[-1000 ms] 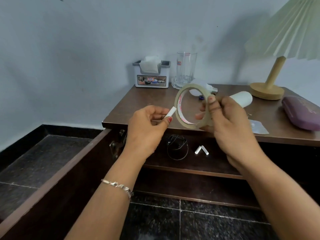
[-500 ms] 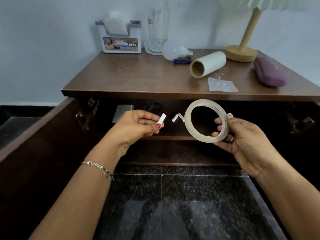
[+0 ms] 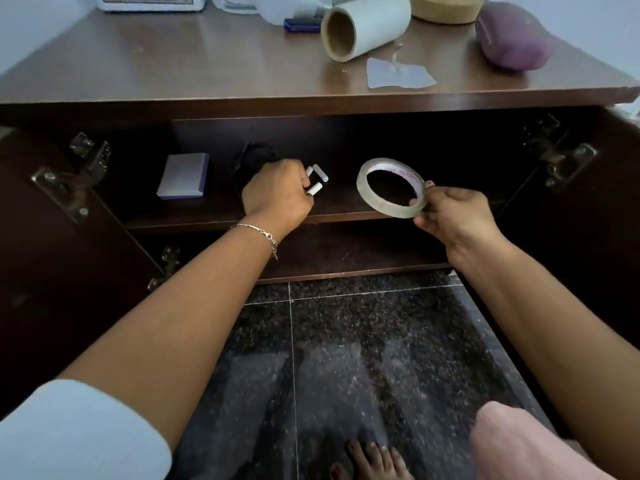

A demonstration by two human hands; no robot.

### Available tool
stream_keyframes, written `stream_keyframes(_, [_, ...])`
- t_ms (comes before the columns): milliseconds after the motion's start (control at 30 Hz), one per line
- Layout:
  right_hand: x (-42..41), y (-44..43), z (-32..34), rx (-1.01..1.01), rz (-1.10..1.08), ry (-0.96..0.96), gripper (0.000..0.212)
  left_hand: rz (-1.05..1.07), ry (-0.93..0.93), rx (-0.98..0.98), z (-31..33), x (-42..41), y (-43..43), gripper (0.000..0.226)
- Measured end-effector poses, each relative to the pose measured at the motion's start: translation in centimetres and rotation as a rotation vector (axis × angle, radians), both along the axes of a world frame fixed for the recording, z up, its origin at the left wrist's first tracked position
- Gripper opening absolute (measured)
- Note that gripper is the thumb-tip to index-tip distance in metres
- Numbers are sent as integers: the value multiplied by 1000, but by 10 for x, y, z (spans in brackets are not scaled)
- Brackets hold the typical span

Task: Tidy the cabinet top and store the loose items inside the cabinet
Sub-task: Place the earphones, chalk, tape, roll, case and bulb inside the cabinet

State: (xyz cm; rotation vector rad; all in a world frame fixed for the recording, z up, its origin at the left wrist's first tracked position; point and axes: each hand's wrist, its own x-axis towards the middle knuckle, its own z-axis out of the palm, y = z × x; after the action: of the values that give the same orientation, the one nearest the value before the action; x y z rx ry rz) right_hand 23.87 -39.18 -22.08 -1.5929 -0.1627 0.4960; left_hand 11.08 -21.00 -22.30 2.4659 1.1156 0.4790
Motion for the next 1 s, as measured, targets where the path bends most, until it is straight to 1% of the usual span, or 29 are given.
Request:
stream_keyframes(100, [3, 2, -1, 32, 0, 32, 17, 17, 15, 101, -6, 8, 3, 18])
stream_keyframes(300, [14, 5, -7, 29, -4, 29, 14, 36, -2, 189, -10, 19, 9, 21])
stream_keyframes(433, [17, 12, -11, 39, 12, 36, 7, 32, -21, 180, -11, 21, 12, 24])
stream_keyframes(533, [21, 23, -14, 21, 10, 4, 6, 25, -31, 183, -11, 22, 17, 25])
stream_keyframes(633, [29, 36, -11, 14, -14, -21, 7, 52, -49, 167, -6, 24, 21, 32])
stream_keyframes(733, [36, 46, -8, 18, -21, -14, 6, 71, -84, 117, 0, 27, 24, 29])
stream_keyframes(867, [41, 64, -5, 47, -32, -1, 13, 61, -102, 88, 4, 30, 26, 25])
stream_keyframes(1000, [44, 78, -4, 91, -54, 52, 28, 42, -106, 75, 4, 33, 25, 22])
